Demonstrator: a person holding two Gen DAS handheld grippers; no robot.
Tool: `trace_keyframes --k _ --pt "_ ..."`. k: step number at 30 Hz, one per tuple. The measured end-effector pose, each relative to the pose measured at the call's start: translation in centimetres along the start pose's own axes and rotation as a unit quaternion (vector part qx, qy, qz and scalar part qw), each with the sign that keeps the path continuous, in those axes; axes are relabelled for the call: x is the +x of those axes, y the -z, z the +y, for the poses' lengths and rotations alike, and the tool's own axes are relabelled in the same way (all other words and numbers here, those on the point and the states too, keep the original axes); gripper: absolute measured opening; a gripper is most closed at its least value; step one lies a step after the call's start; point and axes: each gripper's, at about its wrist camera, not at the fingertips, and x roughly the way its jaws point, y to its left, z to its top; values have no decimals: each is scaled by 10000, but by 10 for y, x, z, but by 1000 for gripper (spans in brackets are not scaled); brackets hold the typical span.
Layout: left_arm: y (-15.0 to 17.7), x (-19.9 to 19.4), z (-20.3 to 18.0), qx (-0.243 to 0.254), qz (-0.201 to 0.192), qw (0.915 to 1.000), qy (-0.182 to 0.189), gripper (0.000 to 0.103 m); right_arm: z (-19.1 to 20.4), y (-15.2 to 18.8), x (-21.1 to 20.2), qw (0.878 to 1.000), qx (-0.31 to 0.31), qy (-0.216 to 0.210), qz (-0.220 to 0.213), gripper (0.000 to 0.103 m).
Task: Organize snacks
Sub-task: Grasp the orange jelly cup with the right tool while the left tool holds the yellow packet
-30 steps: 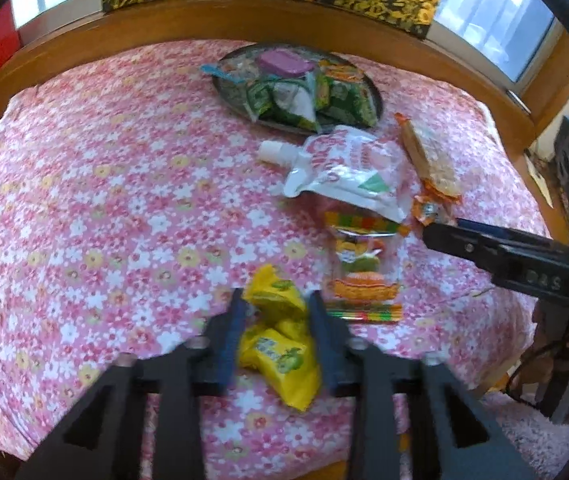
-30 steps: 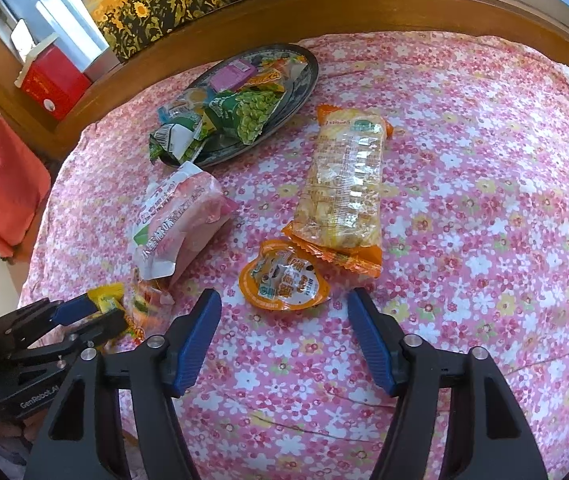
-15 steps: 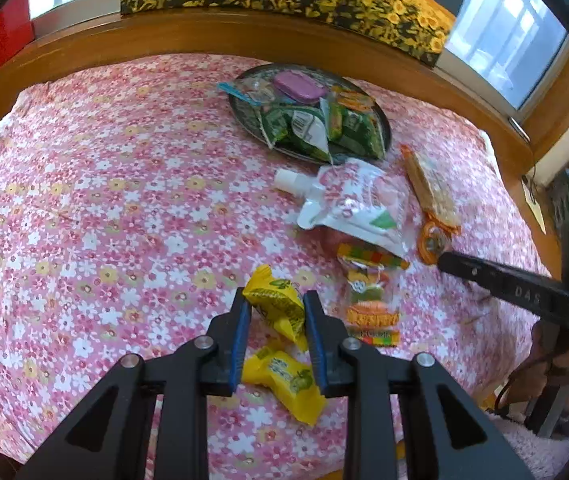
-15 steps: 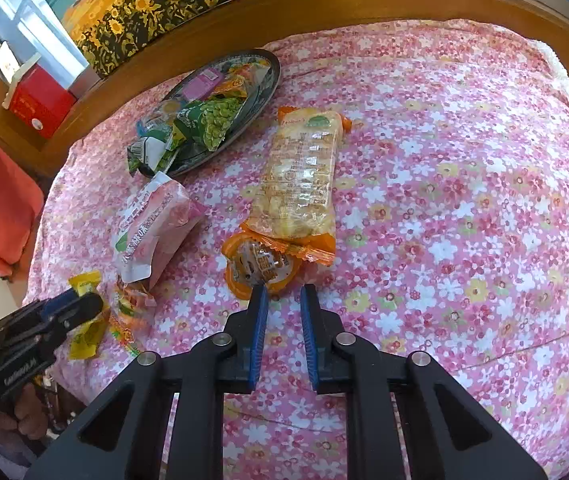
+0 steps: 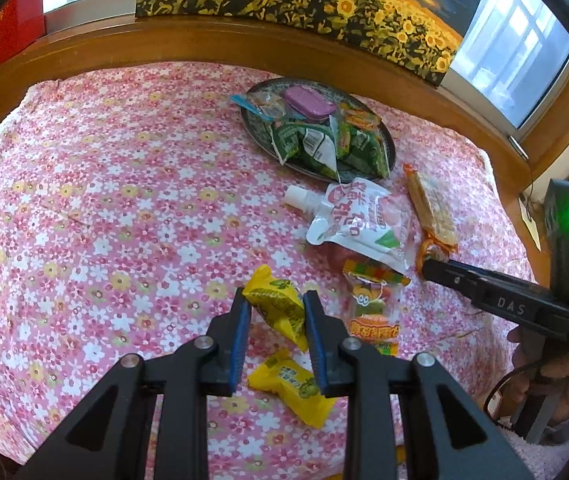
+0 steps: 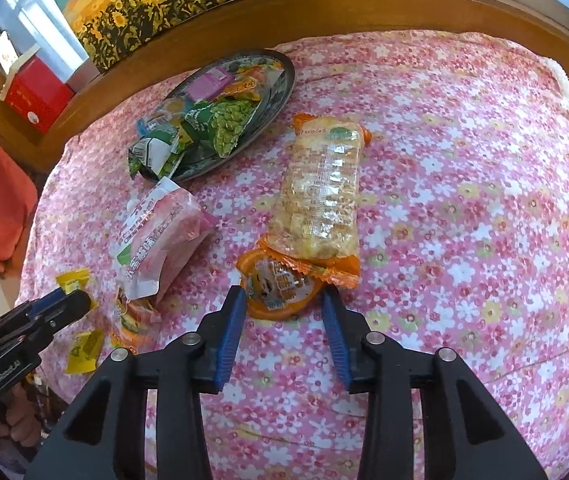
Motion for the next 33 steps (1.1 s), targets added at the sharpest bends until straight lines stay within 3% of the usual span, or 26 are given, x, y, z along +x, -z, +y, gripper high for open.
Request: trace_keyframes --k 5,8,18,33 --pt "0 0 1 -7 1 10000 10 27 1 1 0 10000 -31 46 -47 39" --pt "0 -1 1 11 -18 10000 28 27 0 1 0 9999 8 122 -58 27" --pt "-7 -4 1 53 -79 9999 97 27 -4 4 -13 9998 81 -108 -135 9" --pt "-15 -6 -1 145 5 9998 167 27 10 6 -34 9989 -187 -224 -365 3"
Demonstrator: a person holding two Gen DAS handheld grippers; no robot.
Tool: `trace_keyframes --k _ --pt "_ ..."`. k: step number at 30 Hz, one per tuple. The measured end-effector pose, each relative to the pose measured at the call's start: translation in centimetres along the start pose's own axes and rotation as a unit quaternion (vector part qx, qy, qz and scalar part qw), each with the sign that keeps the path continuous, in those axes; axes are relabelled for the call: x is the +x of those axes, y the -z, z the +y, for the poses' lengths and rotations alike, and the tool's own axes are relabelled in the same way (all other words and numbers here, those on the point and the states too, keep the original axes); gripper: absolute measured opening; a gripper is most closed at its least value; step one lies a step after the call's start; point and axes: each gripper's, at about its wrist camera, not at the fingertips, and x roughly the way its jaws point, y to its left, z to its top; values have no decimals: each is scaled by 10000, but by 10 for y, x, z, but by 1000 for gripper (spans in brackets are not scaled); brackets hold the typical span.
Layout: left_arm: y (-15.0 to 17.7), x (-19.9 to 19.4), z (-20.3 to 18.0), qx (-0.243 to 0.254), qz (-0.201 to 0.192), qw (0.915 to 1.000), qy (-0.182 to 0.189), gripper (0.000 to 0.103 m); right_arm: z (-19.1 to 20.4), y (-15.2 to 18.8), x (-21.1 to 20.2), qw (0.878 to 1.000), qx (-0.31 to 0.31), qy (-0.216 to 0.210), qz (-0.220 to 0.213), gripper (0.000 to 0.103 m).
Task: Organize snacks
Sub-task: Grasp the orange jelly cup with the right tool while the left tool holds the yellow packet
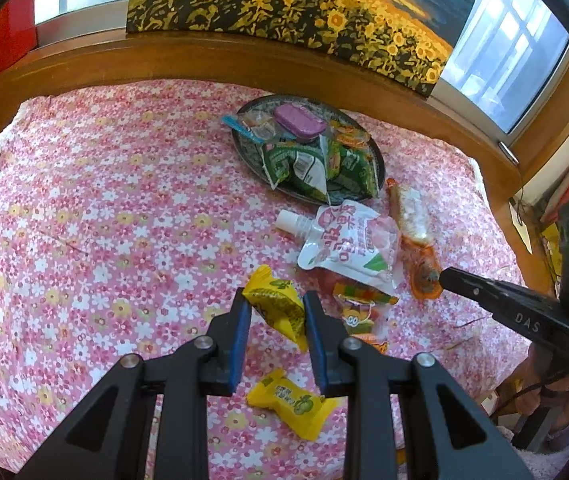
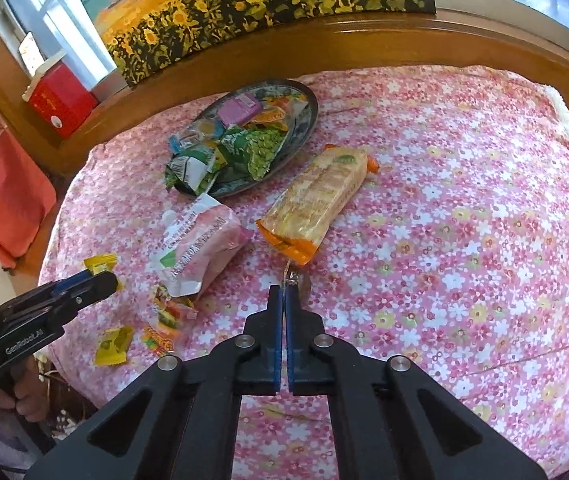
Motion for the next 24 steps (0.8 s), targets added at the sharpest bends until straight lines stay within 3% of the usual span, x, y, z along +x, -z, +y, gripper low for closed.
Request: trace_keyframes --k 5,9,13,24 --pt "-7 -2 -1 58 -59 10000 26 27 4 -1 -7 9999 -105 -30 -94 2" --pt "-8 1 -1 53 -20 10000 36 27 3 0 0 9999 -118 23 100 4" --pt "-7 2 1 27 20 10000 49 27 1 -1 8 9995 -93 158 251 29" --pt "-6 4 1 16 44 10000 51 28 -10 3 31 9979 55 224 600 29"
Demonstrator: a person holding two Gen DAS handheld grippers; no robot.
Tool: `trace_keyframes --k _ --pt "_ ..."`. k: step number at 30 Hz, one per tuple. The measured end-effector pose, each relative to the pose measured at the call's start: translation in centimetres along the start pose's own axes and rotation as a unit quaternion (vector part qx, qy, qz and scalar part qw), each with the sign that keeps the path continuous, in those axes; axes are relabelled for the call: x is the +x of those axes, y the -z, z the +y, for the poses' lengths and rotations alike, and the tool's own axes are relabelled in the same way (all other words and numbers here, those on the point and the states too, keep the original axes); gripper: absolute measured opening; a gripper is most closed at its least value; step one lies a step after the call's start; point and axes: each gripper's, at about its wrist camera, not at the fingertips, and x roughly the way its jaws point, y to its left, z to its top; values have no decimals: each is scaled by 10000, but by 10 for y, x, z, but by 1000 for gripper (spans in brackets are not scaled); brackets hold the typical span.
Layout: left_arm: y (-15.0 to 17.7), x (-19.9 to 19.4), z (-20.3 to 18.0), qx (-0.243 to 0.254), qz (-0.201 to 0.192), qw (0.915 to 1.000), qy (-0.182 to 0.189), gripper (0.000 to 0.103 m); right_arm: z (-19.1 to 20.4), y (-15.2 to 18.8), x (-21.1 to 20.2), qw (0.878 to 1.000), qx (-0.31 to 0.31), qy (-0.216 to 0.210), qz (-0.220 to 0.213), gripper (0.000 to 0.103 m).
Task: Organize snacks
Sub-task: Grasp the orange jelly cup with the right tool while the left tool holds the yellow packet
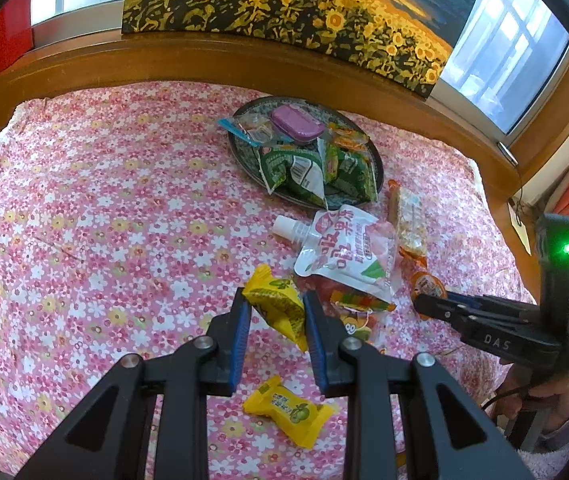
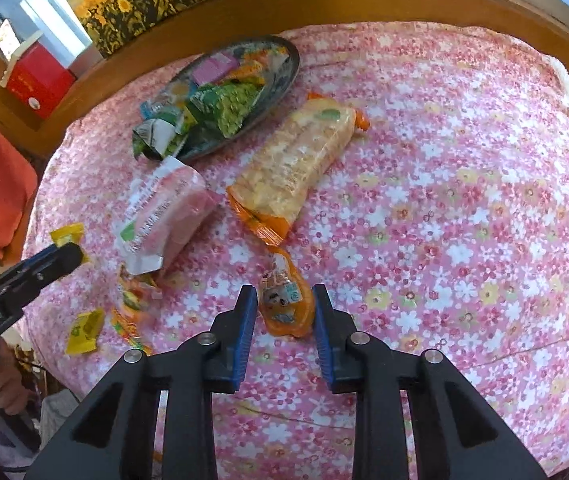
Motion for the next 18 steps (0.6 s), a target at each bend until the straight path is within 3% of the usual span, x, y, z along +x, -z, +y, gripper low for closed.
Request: trace_keyframes --k 3,18 --pt "1 1 0 8 -14 10000 -3 28 1 -2 -3 9999 -59 -24 -95 23" --pt "-24 -1 -3 97 -167 9998 4 28 10 -10 -40 9966 -271 -497 -596 23"
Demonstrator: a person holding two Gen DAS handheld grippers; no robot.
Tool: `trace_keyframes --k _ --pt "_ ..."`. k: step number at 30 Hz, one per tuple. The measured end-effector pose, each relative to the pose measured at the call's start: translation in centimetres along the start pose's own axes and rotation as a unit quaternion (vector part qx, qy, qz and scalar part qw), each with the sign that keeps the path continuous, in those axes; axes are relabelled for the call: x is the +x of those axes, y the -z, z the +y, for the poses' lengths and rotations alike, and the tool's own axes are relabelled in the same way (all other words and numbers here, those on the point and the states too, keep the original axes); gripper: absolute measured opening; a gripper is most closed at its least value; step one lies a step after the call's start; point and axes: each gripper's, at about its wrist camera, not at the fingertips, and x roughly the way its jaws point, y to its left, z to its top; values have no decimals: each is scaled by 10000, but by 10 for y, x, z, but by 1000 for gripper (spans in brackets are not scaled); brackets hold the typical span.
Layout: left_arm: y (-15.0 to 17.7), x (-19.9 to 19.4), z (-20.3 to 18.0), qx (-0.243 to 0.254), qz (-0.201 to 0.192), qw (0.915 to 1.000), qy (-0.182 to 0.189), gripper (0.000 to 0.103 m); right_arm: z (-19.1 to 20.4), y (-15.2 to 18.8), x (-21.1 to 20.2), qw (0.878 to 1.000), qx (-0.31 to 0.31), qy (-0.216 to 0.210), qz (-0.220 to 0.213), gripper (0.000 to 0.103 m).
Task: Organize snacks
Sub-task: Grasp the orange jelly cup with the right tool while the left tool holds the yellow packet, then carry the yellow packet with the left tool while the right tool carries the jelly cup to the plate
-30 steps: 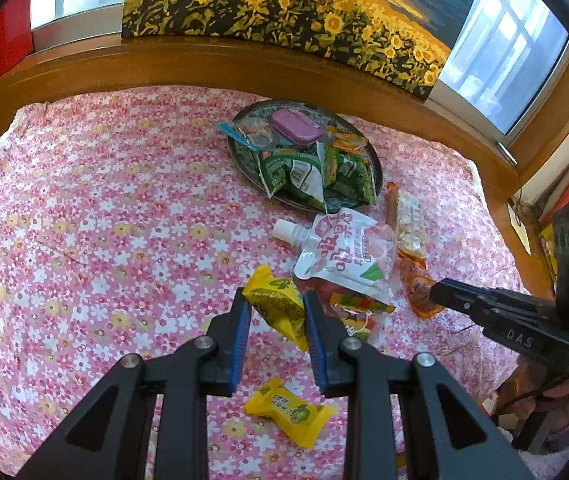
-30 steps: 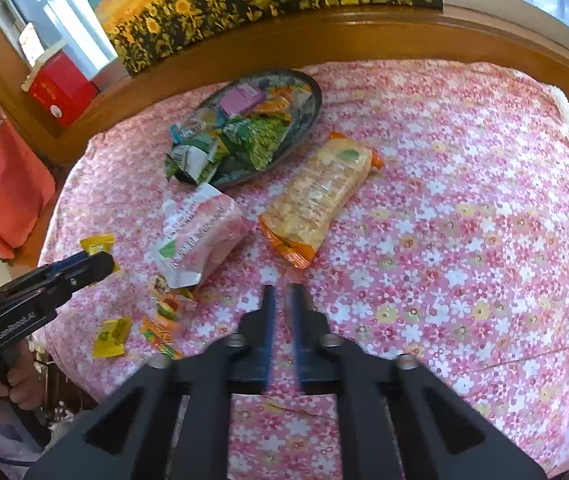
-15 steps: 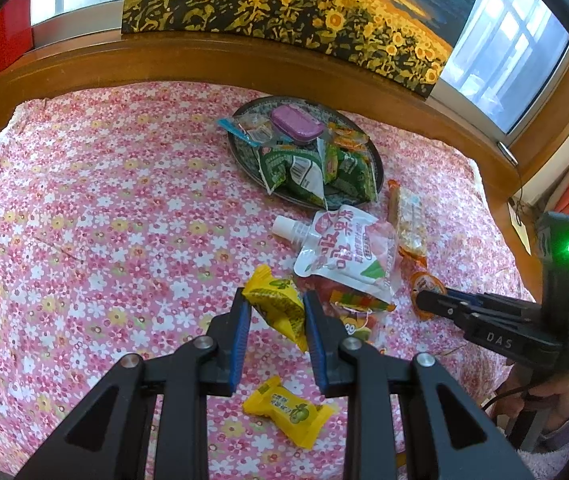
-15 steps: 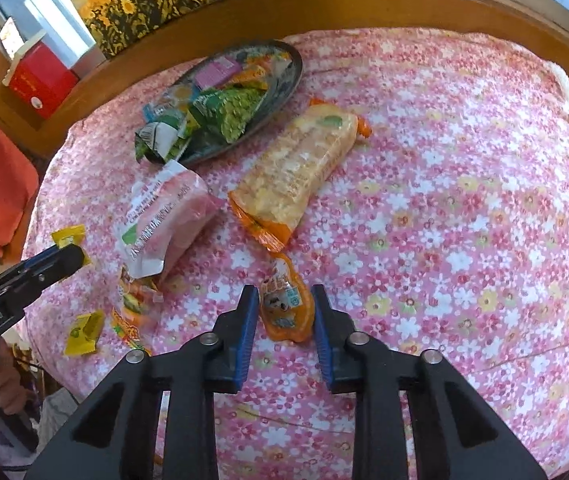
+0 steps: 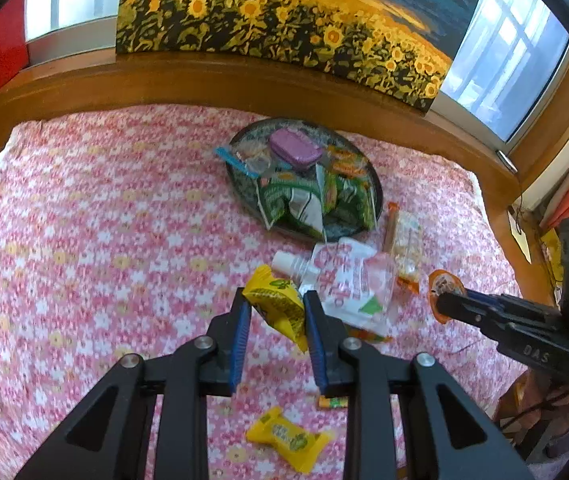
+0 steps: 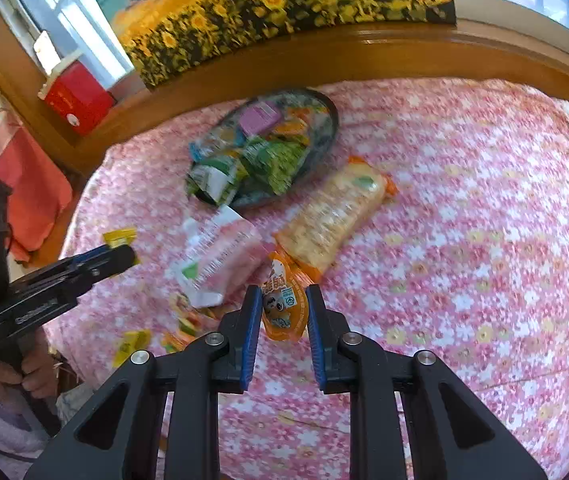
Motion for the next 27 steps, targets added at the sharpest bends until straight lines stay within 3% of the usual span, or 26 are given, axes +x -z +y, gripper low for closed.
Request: trace_keyframes --k 27 --pt "-80 40 -7 247 -37 9995 201 28 10 -68 25 9997 -167 -31 -162 23"
